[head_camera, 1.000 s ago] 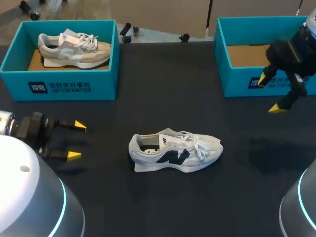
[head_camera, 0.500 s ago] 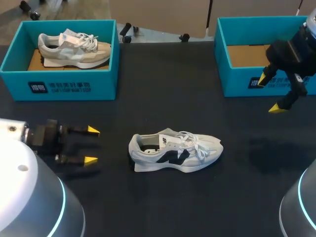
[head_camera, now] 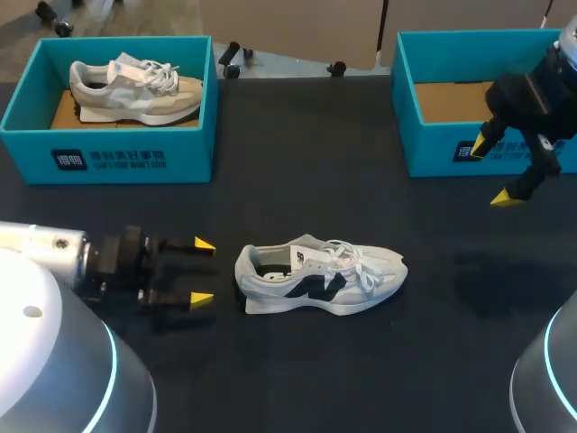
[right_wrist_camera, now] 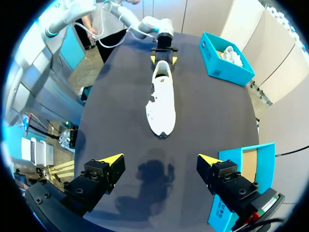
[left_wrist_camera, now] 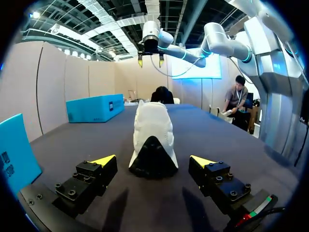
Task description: Take the shoe out of the shoebox, open the shoe tongue, remove and reinsert the insole, then place the shoe into the shoebox
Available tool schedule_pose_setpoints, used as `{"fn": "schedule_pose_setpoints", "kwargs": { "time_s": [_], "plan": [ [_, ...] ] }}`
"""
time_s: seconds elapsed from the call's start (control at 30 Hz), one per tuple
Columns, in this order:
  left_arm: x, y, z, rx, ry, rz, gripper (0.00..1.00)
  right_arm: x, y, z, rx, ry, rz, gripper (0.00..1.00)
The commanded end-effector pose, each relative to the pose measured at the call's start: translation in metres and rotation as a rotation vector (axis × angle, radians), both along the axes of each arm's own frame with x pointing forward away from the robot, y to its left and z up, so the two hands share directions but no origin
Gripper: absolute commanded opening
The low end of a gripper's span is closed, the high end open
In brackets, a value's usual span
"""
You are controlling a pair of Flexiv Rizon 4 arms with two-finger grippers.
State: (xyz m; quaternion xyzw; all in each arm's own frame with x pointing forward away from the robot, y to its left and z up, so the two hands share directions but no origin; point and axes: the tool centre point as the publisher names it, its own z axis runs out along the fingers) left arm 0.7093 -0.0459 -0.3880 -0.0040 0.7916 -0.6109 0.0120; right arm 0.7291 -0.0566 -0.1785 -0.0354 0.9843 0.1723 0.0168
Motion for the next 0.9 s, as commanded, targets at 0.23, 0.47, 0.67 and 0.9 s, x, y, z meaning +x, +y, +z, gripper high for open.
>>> {"fn": "schedule_pose_setpoints", "kwargs": {
  "time_s": [0.23, 0.47, 0.67, 0.9],
  "plan": [
    [-0.002, -0.010, -0.002, -0.002, -0.023, -0.004, 1.00, 0.001, 0.000, 0.000, -0.001, 0.001, 0.000, 1.00],
    [-0.002, -0.010, -0.002, -0.002, -0.023, -0.004, 1.00, 0.001, 0.000, 0.000, -0.001, 0.001, 0.000, 1.00],
    [-0.003, -0.015, -0.003, 0.005, -0.028, 0.006, 1.00, 0.001, 0.000, 0.000, -0.001, 0.001, 0.000, 1.00],
    [-0.001, -0.032, -0.012, 0.025, -0.046, 0.011, 1.00, 0.001, 0.000, 0.000, -0.001, 0.001, 0.000, 1.00]
  ]
}}
